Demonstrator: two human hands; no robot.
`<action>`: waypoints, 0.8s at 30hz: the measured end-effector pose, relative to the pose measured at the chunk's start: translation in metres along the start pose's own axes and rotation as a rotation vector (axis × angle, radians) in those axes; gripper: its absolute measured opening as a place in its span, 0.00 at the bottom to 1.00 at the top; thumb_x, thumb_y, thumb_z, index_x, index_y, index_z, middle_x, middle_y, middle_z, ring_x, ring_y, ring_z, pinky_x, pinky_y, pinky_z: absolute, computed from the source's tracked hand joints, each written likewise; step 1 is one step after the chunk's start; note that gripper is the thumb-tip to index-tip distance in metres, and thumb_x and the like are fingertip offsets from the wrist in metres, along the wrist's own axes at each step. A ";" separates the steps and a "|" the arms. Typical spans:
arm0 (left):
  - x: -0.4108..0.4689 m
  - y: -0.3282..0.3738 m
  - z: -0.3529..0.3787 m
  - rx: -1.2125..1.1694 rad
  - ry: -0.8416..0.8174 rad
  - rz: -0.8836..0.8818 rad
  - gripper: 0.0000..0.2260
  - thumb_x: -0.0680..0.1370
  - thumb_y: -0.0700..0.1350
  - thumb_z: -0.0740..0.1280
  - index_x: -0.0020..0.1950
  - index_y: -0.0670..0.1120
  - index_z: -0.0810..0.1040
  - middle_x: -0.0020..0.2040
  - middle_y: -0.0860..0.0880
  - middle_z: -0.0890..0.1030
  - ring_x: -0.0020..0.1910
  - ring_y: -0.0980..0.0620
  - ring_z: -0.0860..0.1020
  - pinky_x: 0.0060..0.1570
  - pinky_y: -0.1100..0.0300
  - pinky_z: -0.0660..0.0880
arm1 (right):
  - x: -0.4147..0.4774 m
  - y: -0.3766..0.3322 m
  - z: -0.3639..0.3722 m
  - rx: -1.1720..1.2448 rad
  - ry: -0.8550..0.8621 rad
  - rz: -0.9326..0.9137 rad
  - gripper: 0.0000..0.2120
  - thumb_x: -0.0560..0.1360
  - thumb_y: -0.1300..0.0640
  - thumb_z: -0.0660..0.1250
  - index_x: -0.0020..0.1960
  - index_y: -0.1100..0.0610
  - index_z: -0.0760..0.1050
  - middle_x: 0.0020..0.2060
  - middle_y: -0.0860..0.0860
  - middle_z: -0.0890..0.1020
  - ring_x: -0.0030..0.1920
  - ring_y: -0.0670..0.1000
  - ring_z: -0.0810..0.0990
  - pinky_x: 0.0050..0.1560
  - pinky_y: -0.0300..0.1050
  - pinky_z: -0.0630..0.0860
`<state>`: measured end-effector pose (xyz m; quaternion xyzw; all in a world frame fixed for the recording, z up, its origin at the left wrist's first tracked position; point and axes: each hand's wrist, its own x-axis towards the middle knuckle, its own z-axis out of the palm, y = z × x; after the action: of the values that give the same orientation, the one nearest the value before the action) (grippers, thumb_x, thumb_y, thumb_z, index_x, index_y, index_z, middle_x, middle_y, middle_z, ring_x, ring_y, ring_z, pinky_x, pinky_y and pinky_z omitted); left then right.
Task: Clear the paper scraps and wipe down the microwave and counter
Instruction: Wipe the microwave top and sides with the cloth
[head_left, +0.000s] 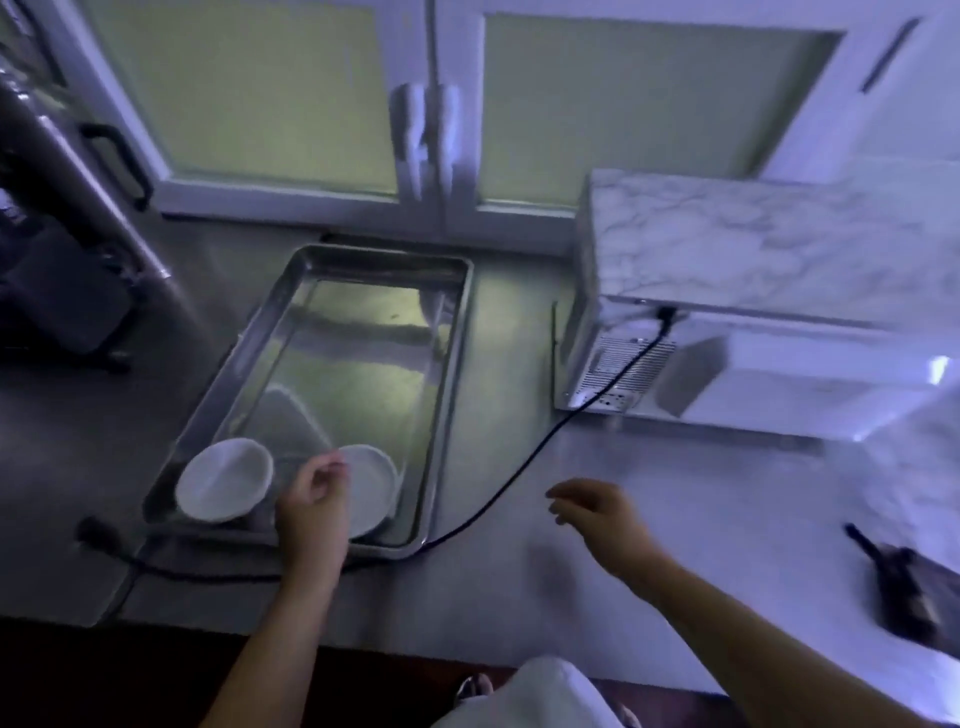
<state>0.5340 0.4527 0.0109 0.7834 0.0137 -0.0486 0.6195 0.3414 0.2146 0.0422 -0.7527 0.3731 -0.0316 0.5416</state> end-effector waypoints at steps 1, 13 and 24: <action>-0.010 0.011 0.026 -0.008 -0.106 0.052 0.10 0.78 0.34 0.65 0.49 0.48 0.82 0.43 0.50 0.84 0.44 0.51 0.81 0.44 0.67 0.75 | -0.006 0.012 -0.019 0.054 0.072 0.022 0.06 0.77 0.69 0.68 0.51 0.65 0.83 0.42 0.60 0.85 0.39 0.52 0.81 0.38 0.32 0.75; -0.181 0.030 0.282 0.324 -1.219 0.071 0.13 0.78 0.34 0.66 0.46 0.52 0.83 0.39 0.53 0.85 0.39 0.56 0.81 0.48 0.60 0.78 | -0.102 0.200 -0.245 0.101 0.915 0.450 0.10 0.76 0.58 0.71 0.57 0.58 0.81 0.52 0.54 0.84 0.48 0.53 0.82 0.47 0.48 0.76; -0.268 0.029 0.381 0.637 -1.375 0.018 0.10 0.79 0.37 0.67 0.48 0.52 0.83 0.44 0.51 0.85 0.38 0.59 0.81 0.42 0.67 0.75 | -0.088 0.336 -0.400 0.171 0.745 0.857 0.28 0.67 0.55 0.78 0.64 0.54 0.72 0.48 0.53 0.80 0.46 0.57 0.78 0.38 0.47 0.75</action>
<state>0.2469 0.0859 -0.0233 0.7179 -0.3968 -0.5224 0.2330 -0.0799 -0.0953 -0.0431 -0.4256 0.8067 -0.1026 0.3970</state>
